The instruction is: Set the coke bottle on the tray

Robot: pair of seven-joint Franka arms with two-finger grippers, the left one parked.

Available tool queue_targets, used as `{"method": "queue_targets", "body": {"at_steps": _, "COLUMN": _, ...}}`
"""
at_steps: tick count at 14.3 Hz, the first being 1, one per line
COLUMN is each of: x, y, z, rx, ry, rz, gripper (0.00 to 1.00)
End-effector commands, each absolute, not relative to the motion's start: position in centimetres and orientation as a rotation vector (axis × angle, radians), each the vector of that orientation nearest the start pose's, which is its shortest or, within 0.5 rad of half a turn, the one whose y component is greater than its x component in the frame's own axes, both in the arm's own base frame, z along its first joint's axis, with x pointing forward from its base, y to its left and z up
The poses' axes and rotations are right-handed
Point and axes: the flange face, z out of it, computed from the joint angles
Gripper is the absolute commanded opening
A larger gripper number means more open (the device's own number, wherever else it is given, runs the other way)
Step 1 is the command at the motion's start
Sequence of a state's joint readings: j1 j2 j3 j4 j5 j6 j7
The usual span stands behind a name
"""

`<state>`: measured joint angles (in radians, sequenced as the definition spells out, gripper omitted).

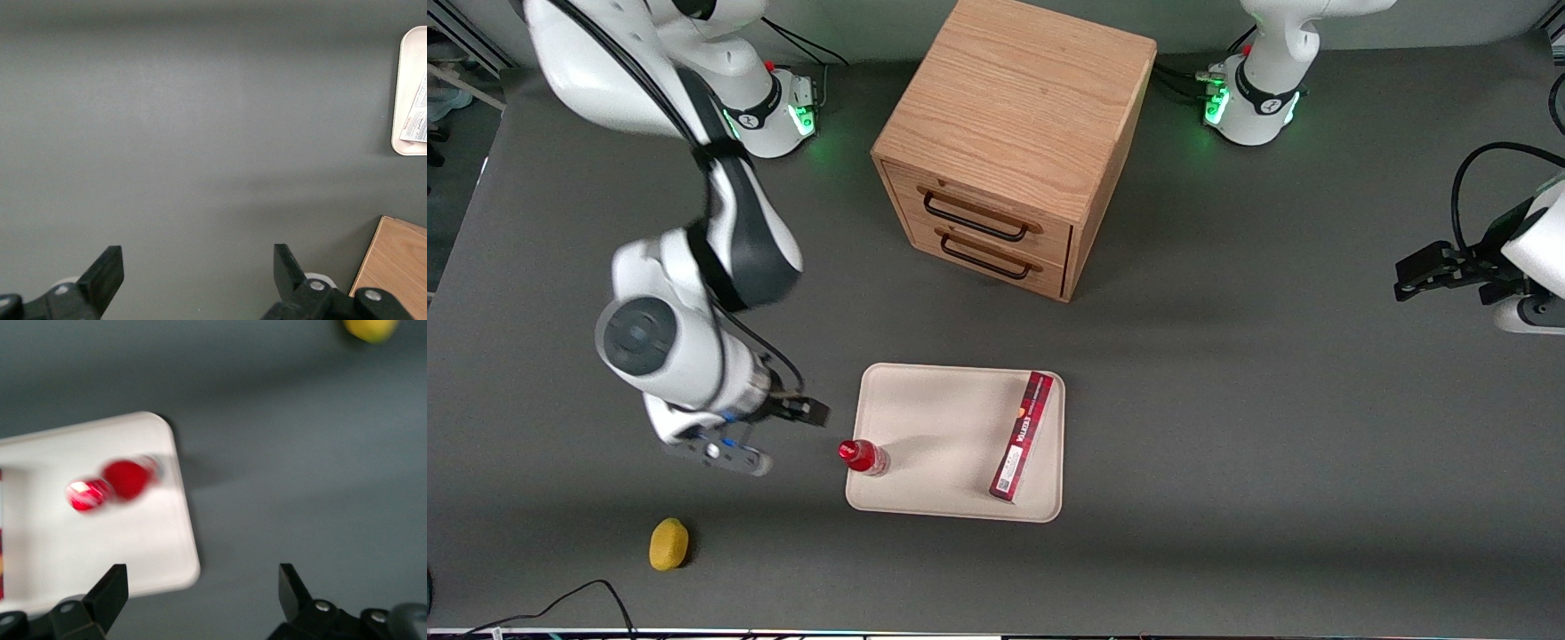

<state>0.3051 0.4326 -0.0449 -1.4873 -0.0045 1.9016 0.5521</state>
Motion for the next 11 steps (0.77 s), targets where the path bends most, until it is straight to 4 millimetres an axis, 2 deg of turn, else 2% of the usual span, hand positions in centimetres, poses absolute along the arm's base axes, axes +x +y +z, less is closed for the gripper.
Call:
{"method": "queue_targets", "body": {"at_steps": 1, "x": 57.4, "y": 12.9, "z": 46.3, "rx": -3.115, "ry": 0.464, "rz": 0.052, "gripper": 1.00}}
{"method": "queue_targets", "body": {"at_steps": 2, "x": 55.5, "y": 11.9, "z": 47.8, "rx": -3.118, "ry": 0.409, "rz": 0.054, "gripper": 1.00}}
{"method": "queue_targets", "body": {"at_steps": 4, "x": 52.8, "y": 8.2, "z": 51.0, "rx": -3.131, "ry": 0.305, "rz": 0.104, "gripper": 1.00}}
{"method": "queue_targets", "body": {"at_steps": 6, "x": 50.7, "y": 4.6, "z": 54.2, "rx": -3.130, "ry": 0.014, "rz": 0.156, "gripper": 1.00}}
{"method": "queue_targets", "body": {"at_steps": 7, "x": 49.6, "y": 3.5, "z": 55.7, "rx": -3.125, "ry": -0.045, "rz": 0.145, "gripper": 1.00}}
{"method": "queue_targets", "body": {"at_steps": 9, "x": 48.8, "y": 1.9, "z": 57.8, "rx": -3.090, "ry": 0.003, "rz": 0.091, "gripper": 1.00}}
{"method": "queue_targets", "body": {"at_steps": 11, "x": 49.1, "y": 1.0, "z": 59.8, "rx": -3.075, "ry": 0.045, "rz": 0.030, "gripper": 1.00}}
